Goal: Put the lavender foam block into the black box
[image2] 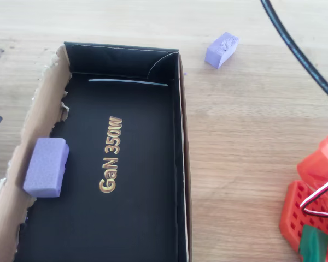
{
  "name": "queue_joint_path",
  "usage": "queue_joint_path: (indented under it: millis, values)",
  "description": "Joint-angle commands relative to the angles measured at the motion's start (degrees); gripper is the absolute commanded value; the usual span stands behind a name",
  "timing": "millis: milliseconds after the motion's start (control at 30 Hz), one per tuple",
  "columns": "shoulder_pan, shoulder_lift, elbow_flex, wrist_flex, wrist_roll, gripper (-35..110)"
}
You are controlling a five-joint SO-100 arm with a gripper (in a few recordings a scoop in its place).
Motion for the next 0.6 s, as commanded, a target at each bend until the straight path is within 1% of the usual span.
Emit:
queue_joint_path:
  millis: [0, 133, 200, 300, 433, 567]
  values:
    - [-2.8, 1.8, -1.8, 1.0, -3.5, 0]
    - [-3.6, 2.4, -1.6, 1.8, -3.2, 0]
    - [-5.2, 2.5, -1.9, 1.1, -6.1, 0]
    - [-5.4, 2.7, -1.9, 2.5, -5.4, 0]
    - [-6.4, 3.3, -1.2, 2.1, -11.5, 0]
    - [-6.2, 3.3, -1.0, 3.6, -11.7, 0]
